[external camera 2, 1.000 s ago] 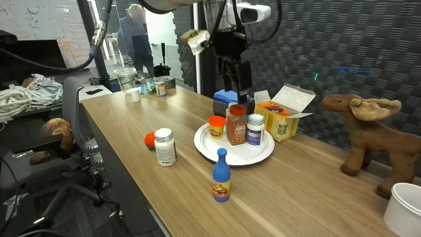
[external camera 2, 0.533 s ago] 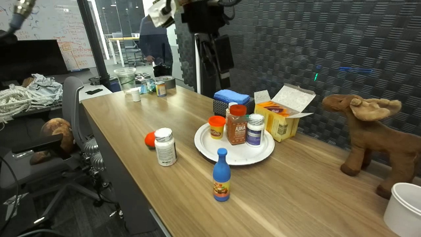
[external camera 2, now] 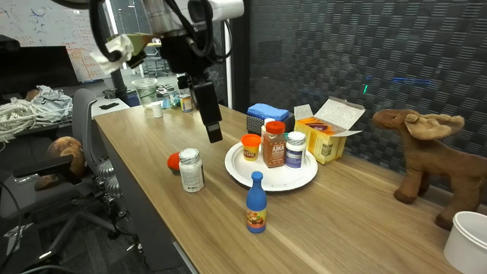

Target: Place the containers and strawberry on the counter onto the white plate

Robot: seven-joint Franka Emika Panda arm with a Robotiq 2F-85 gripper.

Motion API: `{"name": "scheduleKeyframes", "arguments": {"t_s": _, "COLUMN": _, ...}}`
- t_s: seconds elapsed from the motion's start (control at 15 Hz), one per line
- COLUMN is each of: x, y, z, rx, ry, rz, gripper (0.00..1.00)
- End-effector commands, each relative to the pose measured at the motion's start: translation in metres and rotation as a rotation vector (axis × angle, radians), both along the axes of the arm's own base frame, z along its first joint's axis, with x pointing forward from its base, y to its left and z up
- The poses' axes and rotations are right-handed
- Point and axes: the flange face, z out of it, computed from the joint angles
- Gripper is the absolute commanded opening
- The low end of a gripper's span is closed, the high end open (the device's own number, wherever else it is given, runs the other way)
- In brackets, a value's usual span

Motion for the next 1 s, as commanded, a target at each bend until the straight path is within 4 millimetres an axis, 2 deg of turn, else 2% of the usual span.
{"name": "scheduleKeyframes", "arguments": {"t_s": 0.0, "x": -0.016, "y": 0.006, "z": -0.017, "rx": 0.02, "ry": -0.015, "rz": -0.018, "gripper": 1.0}}
{"name": "scheduleKeyframes", "arguments": {"t_s": 0.4, "x": -0.022, "y": 0.013, "z": -0.047, "rx": 0.077, "ry": 0.058, "rz": -0.058, "gripper": 1.0}}
{"name": "scheduleKeyframes", "arguments": {"t_s": 0.87, "x": -0.014, "y": 0.024, "z": -0.058, "rx": 0.121, "ry": 0.061, "rz": -0.068, "gripper": 1.0}}
{"name": "scheduleKeyframes", "arguments": {"t_s": 0.93, "x": -0.013, "y": 0.025, "z": -0.06, "rx": 0.126, "ry": 0.058, "rz": -0.072, "gripper": 0.81}}
